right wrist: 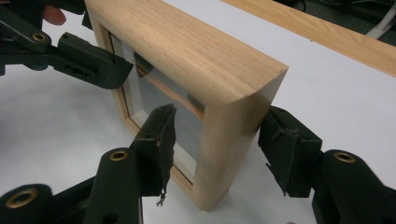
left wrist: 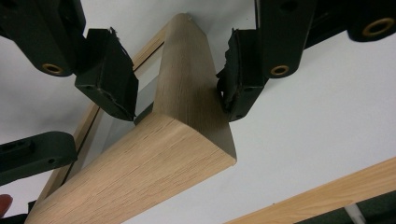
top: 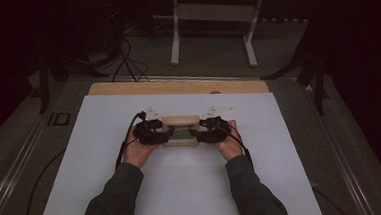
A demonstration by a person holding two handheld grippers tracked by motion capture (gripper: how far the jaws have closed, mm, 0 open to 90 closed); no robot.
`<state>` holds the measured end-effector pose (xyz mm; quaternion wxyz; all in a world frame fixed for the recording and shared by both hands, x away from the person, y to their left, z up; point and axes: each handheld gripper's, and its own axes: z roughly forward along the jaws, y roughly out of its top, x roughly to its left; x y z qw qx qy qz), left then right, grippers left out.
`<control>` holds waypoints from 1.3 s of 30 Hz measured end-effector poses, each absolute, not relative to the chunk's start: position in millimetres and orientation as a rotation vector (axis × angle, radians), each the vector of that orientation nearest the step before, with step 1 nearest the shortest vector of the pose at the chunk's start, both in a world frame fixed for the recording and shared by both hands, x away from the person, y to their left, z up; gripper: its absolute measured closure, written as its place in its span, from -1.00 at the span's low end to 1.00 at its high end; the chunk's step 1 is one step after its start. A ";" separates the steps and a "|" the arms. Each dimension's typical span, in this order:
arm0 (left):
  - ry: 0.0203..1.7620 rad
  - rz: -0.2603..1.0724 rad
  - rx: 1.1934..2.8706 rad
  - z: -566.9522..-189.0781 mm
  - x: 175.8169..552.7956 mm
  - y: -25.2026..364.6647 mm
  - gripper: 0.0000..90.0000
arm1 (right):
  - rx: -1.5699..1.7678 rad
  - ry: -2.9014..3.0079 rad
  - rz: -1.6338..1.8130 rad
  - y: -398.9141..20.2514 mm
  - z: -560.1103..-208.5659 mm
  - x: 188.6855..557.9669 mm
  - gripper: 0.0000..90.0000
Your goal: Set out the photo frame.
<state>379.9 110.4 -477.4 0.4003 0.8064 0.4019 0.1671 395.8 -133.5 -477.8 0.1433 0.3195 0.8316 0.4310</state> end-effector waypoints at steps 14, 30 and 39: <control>1.044 0.400 2.039 -481.7 384.3 112.3 0.04 | 0.961 2.412 1.208 -133.7 -481.2 398.5 -0.03; 1.080 0.347 2.033 -487.2 389.4 114.7 -0.05 | 0.979 2.417 1.196 -133.3 -483.8 399.8 -0.16; 1.100 0.330 2.025 -488.8 390.7 114.9 -0.15 | 0.994 2.418 1.195 -134.2 -484.6 400.7 -0.22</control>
